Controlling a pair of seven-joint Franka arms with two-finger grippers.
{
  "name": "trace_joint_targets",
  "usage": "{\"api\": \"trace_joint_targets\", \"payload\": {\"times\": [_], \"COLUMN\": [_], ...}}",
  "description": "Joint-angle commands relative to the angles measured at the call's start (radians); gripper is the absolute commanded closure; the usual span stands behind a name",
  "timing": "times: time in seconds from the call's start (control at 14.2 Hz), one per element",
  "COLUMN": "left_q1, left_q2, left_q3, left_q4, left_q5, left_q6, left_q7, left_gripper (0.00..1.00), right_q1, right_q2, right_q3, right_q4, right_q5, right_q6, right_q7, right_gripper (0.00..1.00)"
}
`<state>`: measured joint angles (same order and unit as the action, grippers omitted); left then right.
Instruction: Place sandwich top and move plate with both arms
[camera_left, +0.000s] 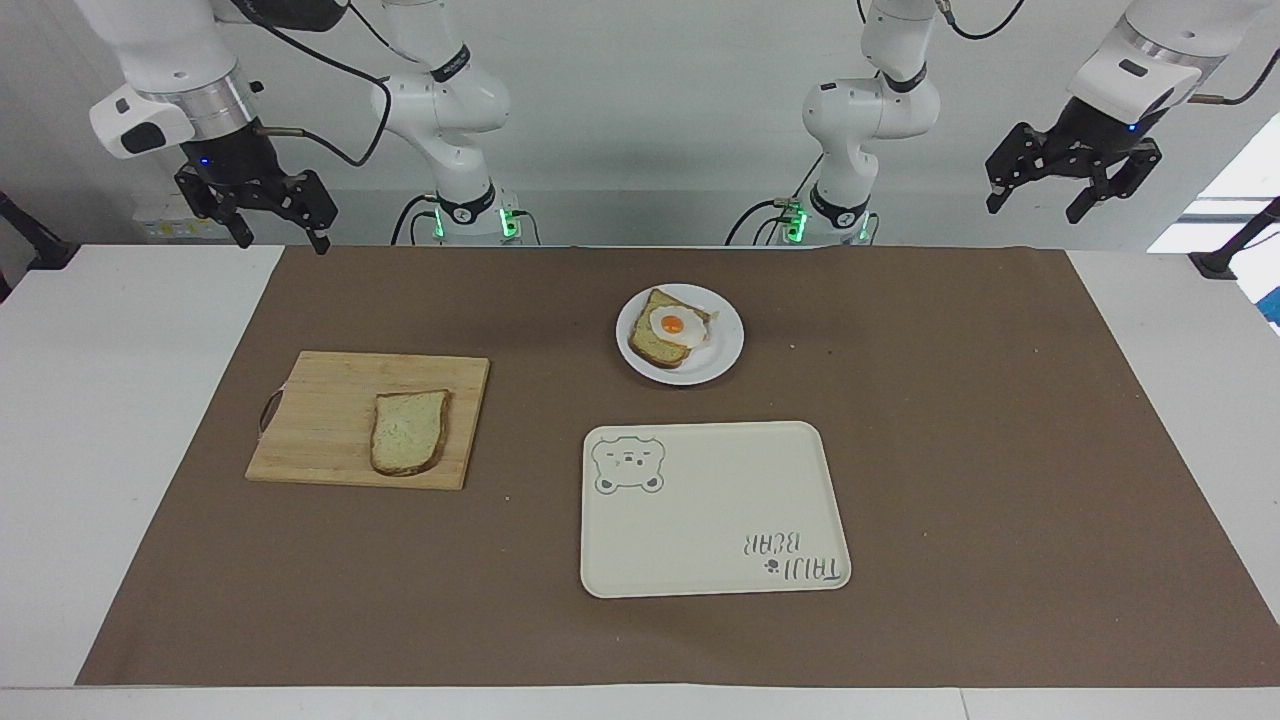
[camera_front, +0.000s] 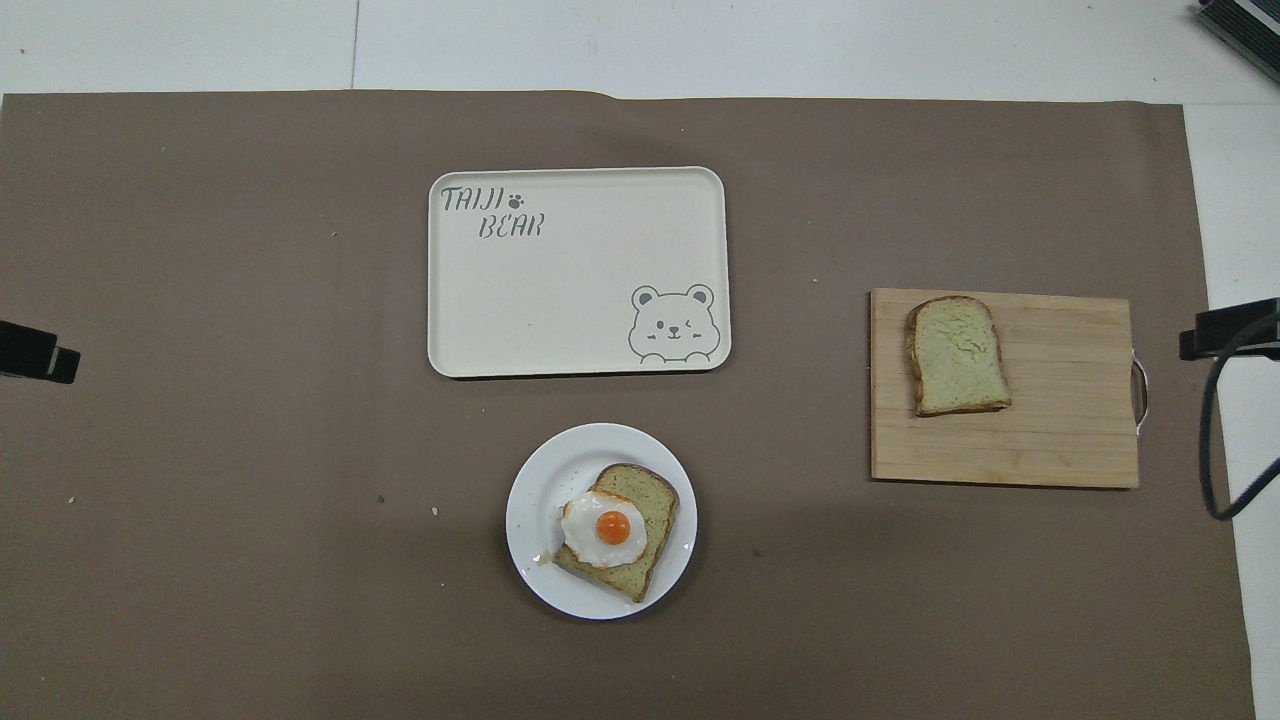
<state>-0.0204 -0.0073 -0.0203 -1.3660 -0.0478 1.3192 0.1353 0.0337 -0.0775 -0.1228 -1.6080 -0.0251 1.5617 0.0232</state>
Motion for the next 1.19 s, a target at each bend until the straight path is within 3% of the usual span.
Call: {"api": "trace_joint_targets", "payload": {"times": [0.0, 0.56, 0.77, 1.12], "left_q1": [-0.003, -0.003, -0.003, -0.003], "left_q2": [-0.017, -0.020, -0.020, -0.022], "left_q3": [0.000, -0.001, 0.000, -0.021], "left_q4": [-0.011, -0.016, -0.015, -0.018], "left_q5": [0.002, 0.002, 0.002, 0.002], "left_q6": [-0.014, -0.012, -0.014, -0.040], "left_q7": [-0.006, -0.002, -0.002, -0.002], "left_gripper": [0.00, 0.00, 0.00, 0.00], "right_q1": [0.000, -0.001, 0.006, 0.011], "right_q2": [-0.022, -0.022, -0.015, 0.137], "right_q3": [0.003, 0.014, 0.014, 0.015], "right_q4": [-0.029, -0.024, -0.036, -0.056], "right_q5": [-0.015, -0.003, 0.005, 0.008], "right_q6": [0.020, -0.006, 0.061, 0.254], "right_q7": [0.003, 0.001, 0.006, 0.011], "right_gripper": [0.00, 0.00, 0.00, 0.00]}}
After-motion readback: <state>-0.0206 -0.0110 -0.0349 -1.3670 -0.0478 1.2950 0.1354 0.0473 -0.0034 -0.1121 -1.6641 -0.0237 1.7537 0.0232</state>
